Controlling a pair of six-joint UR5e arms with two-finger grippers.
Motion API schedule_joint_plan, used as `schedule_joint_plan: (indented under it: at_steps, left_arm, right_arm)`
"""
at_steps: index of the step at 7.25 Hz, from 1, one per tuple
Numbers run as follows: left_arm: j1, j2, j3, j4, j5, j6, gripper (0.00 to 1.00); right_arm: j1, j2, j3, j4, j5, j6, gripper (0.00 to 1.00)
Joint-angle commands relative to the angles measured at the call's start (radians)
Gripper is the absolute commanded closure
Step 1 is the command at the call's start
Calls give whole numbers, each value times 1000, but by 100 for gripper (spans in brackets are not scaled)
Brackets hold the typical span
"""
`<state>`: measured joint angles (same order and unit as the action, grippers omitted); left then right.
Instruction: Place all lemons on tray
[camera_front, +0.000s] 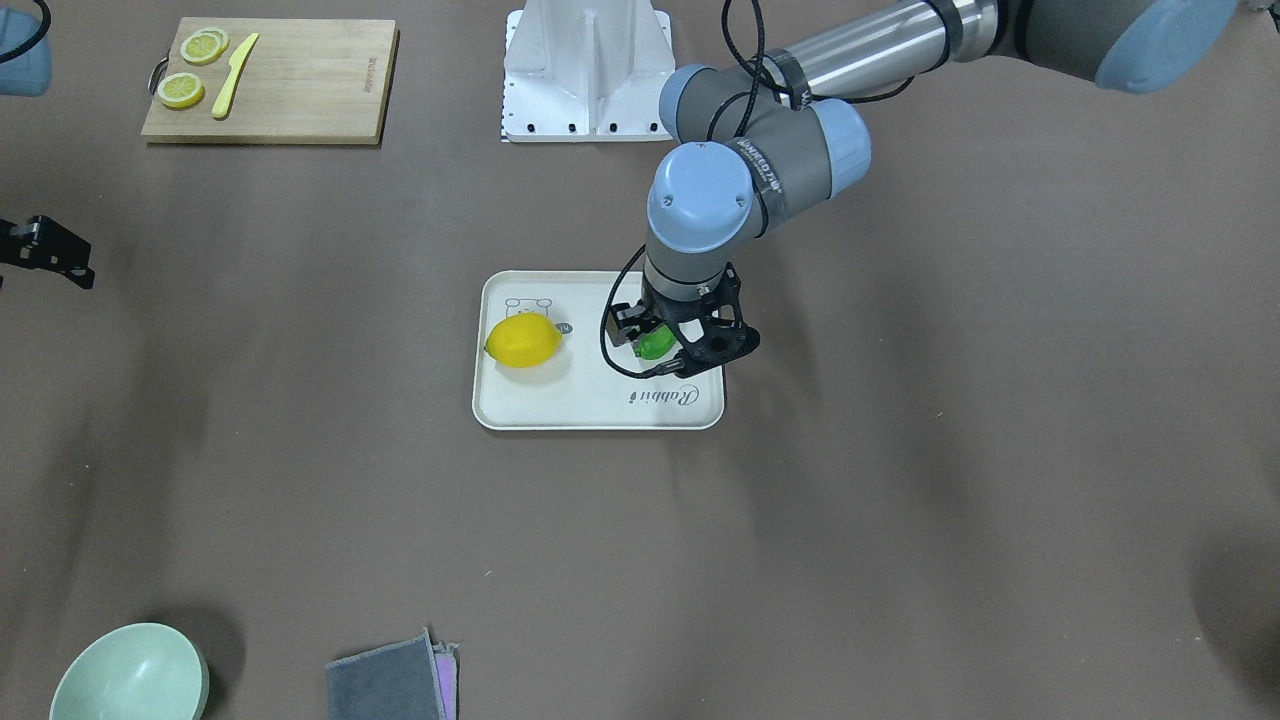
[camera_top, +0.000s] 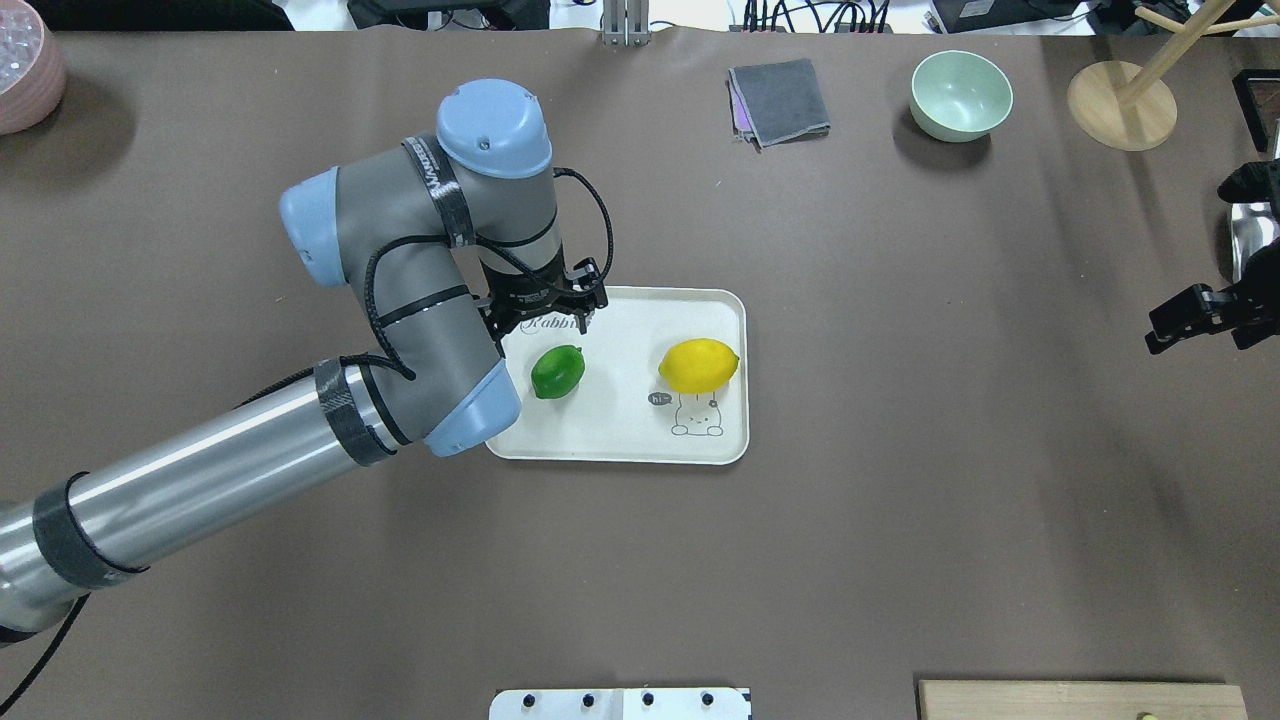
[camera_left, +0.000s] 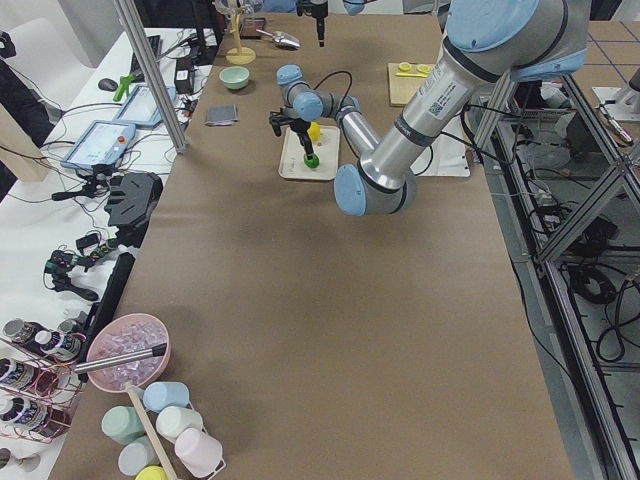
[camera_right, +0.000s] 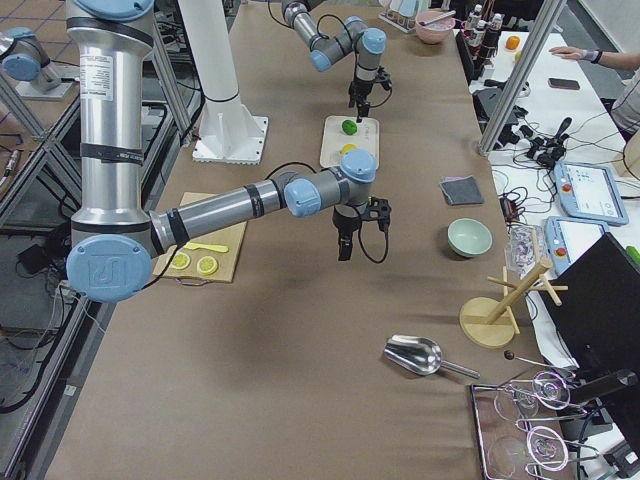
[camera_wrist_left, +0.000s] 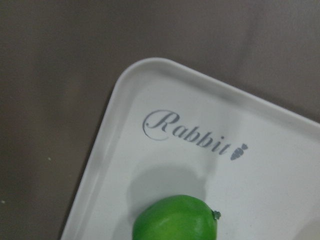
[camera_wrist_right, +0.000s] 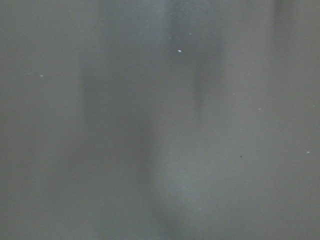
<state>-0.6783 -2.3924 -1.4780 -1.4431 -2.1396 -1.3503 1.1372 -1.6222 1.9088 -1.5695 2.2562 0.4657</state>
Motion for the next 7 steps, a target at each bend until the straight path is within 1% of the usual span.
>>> schedule_joint_plan:
  at_steps: [1,2,3,4,5,6,7]
  left_arm:
    - [-131,167,-204,125,-39,219,2]
    - [-174,252,-261,125,-80,287,2]
    - [-226,321,-295,124,-113,319,2]
    - [-268,416,-333,124,-134,439,2]
    - [-312,467,-337,125,-134,555,2]
    - [-367,508,-352,125,-134,629,2]
    - [-413,580,-379,122,-135,728,2]
  right_arm:
    - [93,2,-52,-113,-4,-172,1]
    - [134,4,-75,-153,12,-211,1]
    - [185,11,-115,-182,46,-248,1]
    - [226,10,-147,-182,65,-257,1]
    - [254,7,-161,-184,81,-257,1]
    - [283,8,-184,-179,82,-259,1]
    - [306,8,-209,-172,63,-303,1]
